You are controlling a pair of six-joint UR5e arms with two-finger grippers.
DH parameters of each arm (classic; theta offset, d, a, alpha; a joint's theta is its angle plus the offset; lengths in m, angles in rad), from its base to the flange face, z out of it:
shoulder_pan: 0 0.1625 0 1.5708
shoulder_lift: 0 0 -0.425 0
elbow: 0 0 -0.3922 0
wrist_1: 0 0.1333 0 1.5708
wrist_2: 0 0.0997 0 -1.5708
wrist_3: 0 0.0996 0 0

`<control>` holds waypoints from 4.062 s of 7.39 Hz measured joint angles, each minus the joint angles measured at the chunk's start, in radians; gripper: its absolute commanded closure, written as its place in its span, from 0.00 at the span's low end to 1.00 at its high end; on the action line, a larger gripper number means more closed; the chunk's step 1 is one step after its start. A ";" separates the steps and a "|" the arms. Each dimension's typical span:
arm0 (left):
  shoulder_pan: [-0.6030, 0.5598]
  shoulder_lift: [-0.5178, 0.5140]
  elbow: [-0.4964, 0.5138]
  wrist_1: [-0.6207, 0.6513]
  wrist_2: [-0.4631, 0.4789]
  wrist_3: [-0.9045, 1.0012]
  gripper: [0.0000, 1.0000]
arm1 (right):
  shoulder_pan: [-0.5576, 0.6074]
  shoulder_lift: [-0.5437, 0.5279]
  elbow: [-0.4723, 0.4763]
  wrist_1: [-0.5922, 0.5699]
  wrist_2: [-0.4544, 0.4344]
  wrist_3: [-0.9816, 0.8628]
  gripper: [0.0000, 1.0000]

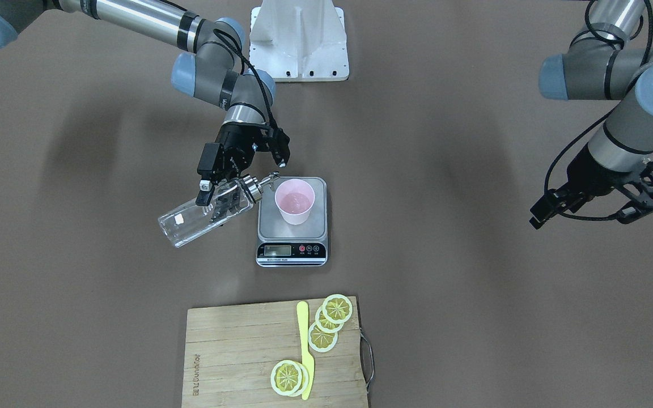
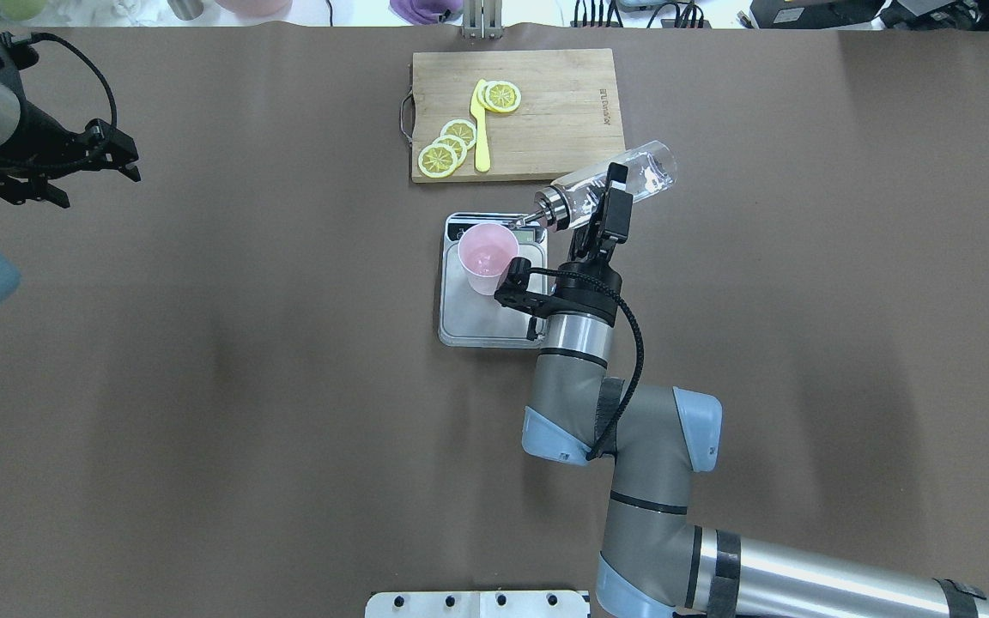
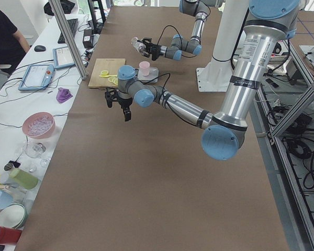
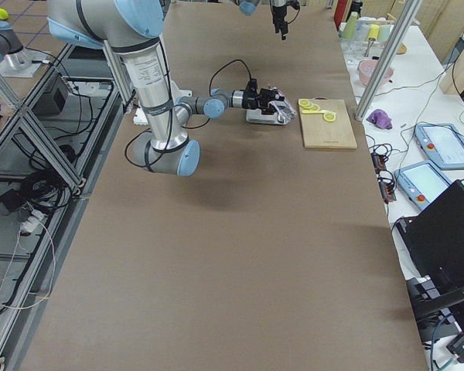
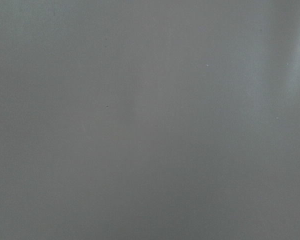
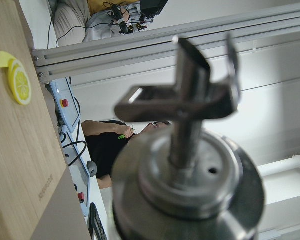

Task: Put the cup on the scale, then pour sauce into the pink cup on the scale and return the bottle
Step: 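Tilt the glass bottle upright and carry it away from the cup, then lower the glass bottle with the right gripper onto the table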

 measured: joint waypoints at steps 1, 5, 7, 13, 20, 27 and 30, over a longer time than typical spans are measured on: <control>0.000 0.000 -0.001 0.000 0.000 0.000 0.01 | 0.000 0.001 0.001 0.040 0.033 0.004 1.00; -0.003 0.000 -0.013 0.001 0.001 -0.002 0.01 | 0.014 -0.067 0.053 0.264 0.171 0.012 1.00; -0.005 -0.003 -0.031 0.006 0.001 -0.006 0.01 | 0.041 -0.154 0.183 0.303 0.259 0.013 1.00; -0.005 -0.013 -0.072 0.013 0.003 -0.011 0.01 | 0.207 -0.353 0.442 0.311 0.627 0.190 1.00; -0.005 -0.012 -0.133 0.019 0.006 -0.014 0.01 | 0.402 -0.588 0.319 0.865 0.968 0.501 1.00; -0.004 -0.015 -0.139 0.018 0.011 -0.035 0.01 | 0.495 -0.532 0.222 0.757 1.260 0.454 1.00; -0.002 -0.015 -0.138 0.018 0.012 -0.035 0.01 | 0.499 -0.510 0.219 0.704 1.278 0.431 1.00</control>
